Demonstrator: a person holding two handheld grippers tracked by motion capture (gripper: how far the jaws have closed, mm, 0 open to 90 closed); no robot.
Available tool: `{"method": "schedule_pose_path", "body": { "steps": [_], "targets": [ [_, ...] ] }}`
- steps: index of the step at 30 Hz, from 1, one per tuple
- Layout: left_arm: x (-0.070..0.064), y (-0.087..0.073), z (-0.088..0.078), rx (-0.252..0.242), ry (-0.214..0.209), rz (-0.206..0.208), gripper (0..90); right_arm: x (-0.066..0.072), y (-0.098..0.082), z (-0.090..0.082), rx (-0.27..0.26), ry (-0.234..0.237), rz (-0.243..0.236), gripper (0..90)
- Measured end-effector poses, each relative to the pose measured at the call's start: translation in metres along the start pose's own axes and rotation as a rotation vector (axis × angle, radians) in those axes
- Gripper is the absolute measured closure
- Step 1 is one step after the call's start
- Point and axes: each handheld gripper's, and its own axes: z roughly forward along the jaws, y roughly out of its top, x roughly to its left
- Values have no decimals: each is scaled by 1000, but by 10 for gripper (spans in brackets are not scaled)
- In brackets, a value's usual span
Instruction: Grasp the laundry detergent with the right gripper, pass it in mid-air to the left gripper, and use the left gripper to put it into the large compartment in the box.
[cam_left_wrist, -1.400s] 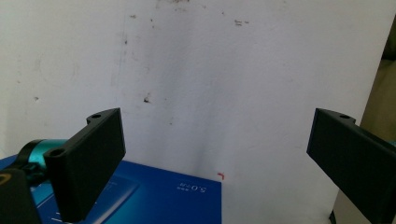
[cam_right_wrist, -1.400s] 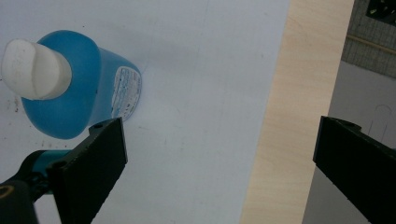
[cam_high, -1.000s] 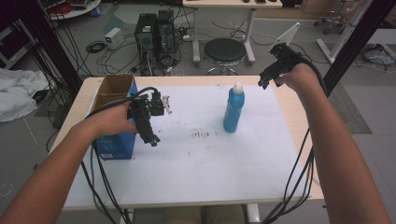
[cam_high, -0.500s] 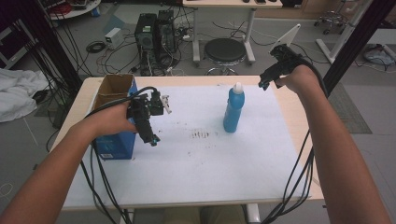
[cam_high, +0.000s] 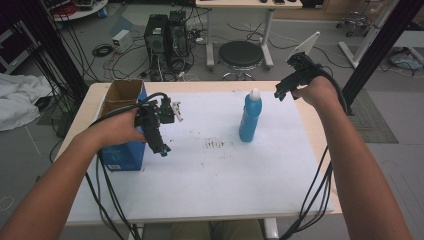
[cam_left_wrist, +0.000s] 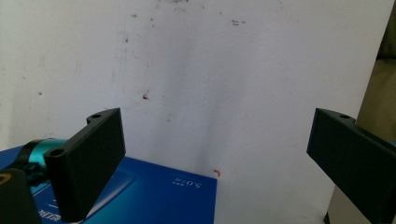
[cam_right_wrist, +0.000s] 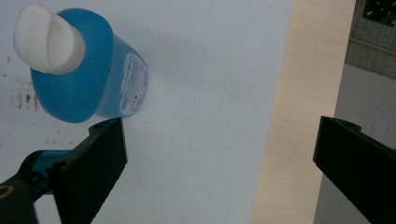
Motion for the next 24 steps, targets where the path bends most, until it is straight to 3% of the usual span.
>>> {"method": "schedule_pose_path", "body": {
  "steps": [11, 19, 24],
  "targets": [
    [1, 0, 0, -3, 1, 2, 43, 22, -12, 8, 41, 23, -7, 18],
    [1, -3, -2, -5, 8, -2, 43, 36, -17, 15, 35, 55, 23, 18],
    [1, -5, -3, -14, 12, -5, 43, 44, -22, 22, 40, 74, 67, 18]
  ]
}}
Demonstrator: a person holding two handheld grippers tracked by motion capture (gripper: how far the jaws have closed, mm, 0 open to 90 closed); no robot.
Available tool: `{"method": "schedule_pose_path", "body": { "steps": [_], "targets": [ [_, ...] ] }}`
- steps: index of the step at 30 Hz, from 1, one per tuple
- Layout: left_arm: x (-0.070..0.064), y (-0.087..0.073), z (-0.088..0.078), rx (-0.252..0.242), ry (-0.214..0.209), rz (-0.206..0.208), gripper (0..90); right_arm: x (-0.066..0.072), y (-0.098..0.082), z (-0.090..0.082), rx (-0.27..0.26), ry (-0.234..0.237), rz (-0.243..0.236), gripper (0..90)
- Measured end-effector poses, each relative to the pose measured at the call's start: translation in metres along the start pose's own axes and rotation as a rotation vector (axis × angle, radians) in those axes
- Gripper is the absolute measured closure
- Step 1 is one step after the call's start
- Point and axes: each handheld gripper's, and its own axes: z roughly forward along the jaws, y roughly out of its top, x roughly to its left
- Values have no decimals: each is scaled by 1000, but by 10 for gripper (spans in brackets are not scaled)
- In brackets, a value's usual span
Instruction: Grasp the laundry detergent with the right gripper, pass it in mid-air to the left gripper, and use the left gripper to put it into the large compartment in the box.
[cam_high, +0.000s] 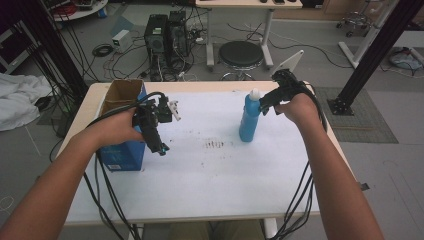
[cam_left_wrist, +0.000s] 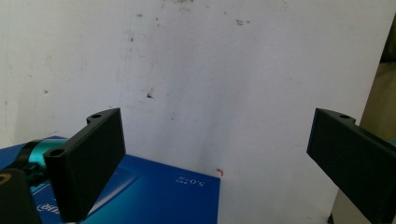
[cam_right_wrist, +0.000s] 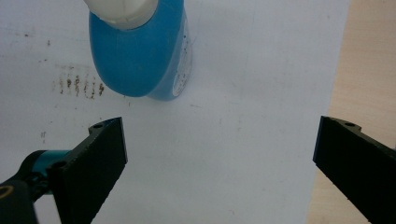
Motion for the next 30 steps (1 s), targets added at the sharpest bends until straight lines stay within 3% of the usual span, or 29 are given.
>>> {"method": "schedule_pose_path", "body": {
  "steps": [7, 12, 22, 30],
  "targets": [
    [0, -1, 0, -3, -1, 6, 43, 8, -2, 6, -20, -5, 22, 18],
    [1, -3, -1, -10, -1, 11, 43, 24, -4, 17, -39, 14, 36, 18],
    [3, -6, 0, -6, -3, 12, 43, 36, -7, 32, -84, 24, 74, 18],
    [4, -8, 2, -6, -5, 6, 43, 40, -15, 45, -152, 30, 97, 18]
  ]
}}
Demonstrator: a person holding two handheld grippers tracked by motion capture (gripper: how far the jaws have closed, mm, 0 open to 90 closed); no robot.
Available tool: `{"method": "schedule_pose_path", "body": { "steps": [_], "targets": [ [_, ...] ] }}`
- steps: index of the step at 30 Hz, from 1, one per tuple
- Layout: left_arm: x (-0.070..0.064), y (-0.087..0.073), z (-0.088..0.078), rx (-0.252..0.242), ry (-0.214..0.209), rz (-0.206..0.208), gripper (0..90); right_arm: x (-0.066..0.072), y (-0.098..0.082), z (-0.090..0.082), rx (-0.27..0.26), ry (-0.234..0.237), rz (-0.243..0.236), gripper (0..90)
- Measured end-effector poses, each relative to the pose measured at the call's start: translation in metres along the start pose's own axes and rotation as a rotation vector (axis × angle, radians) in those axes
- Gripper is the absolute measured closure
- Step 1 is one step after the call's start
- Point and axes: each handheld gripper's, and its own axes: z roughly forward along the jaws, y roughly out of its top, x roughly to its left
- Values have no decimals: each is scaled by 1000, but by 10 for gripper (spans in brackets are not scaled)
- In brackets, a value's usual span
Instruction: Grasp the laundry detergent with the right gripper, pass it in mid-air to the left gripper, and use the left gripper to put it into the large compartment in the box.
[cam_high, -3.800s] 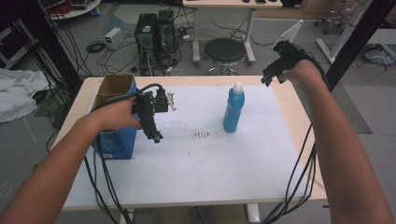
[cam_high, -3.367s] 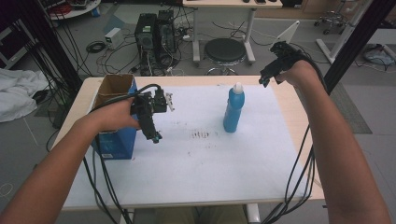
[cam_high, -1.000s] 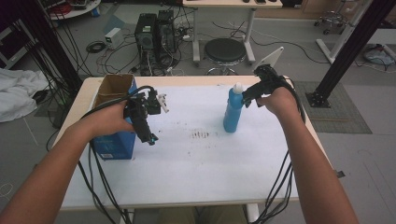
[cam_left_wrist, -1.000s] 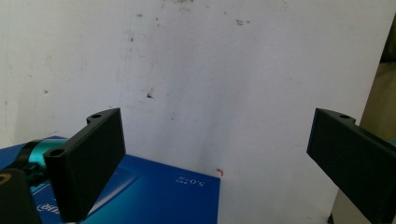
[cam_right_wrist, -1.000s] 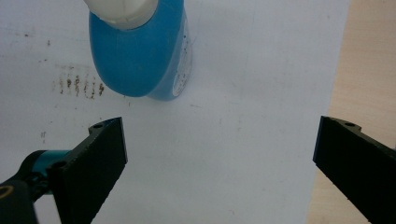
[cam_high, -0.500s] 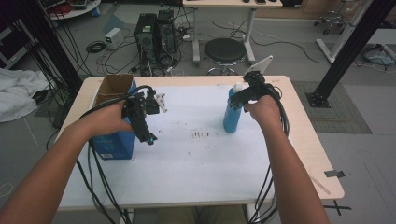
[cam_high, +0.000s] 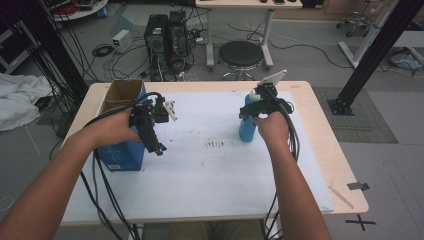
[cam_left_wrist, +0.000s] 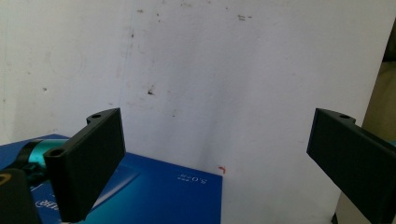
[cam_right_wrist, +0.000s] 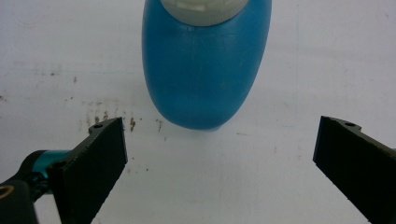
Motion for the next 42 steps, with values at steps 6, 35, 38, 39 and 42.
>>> {"method": "schedule_pose_path", "body": {
  "steps": [6, 35, 38, 39, 42],
  "targets": [
    [2, -1, 1, 1, -1, -5, 43, 4, -8, 8, -80, 9, 16, 18],
    [5, -11, 11, 10, -22, -33, 43, 12, -50, 56, -500, 7, 23, 18],
    [5, -12, 11, 9, -21, -32, 43, 14, -52, 58, -525, 4, 19, 19],
    [5, -12, 11, 9, -21, -32, 43, 14, -52, 59, -533, 5, 15, 18],
    [6, -12, 11, 8, -23, -33, 43, 14, -54, 64, -546, 8, 15, 19]
  ]
}}
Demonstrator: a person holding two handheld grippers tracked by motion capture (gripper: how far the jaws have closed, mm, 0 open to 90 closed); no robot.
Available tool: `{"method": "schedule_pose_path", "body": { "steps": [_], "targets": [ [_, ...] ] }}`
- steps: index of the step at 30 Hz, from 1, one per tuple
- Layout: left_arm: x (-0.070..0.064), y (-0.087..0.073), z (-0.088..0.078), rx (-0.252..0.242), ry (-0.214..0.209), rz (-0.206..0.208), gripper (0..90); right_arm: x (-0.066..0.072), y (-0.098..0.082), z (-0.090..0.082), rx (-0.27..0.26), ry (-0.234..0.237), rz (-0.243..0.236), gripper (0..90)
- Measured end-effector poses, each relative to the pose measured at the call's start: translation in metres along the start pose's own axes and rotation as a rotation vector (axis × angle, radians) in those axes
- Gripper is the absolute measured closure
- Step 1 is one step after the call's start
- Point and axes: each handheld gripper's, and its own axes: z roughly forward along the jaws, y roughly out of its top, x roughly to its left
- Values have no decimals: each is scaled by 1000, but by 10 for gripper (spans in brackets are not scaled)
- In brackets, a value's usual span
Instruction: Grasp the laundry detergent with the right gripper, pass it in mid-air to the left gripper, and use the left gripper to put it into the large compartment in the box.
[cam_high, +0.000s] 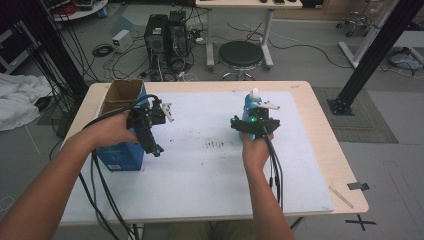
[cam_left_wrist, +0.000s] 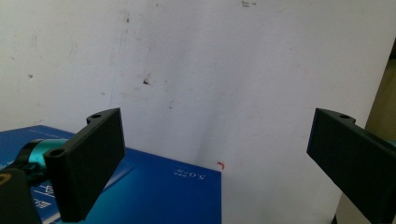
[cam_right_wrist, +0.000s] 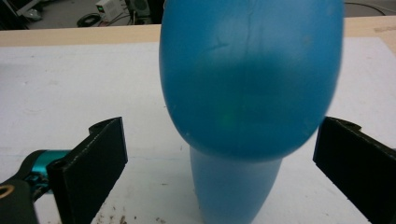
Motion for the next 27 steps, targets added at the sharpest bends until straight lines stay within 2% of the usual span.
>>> {"method": "schedule_pose_path", "body": {
  "steps": [7, 13, 18, 27],
  "targets": [
    [0, 0, 0, -2, 0, 2, 43, -1, -4, 8, -11, 1, 4, 19],
    [1, -2, 0, 0, -2, 4, 43, -2, -6, 14, -46, 12, 1, 34],
    [1, -4, 0, -2, -2, -2, 43, -4, -7, 19, -36, 2, 17, 34],
    [1, -3, 0, -1, -4, 0, 43, -4, -8, 24, -49, -7, 13, 77]
  ]
}}
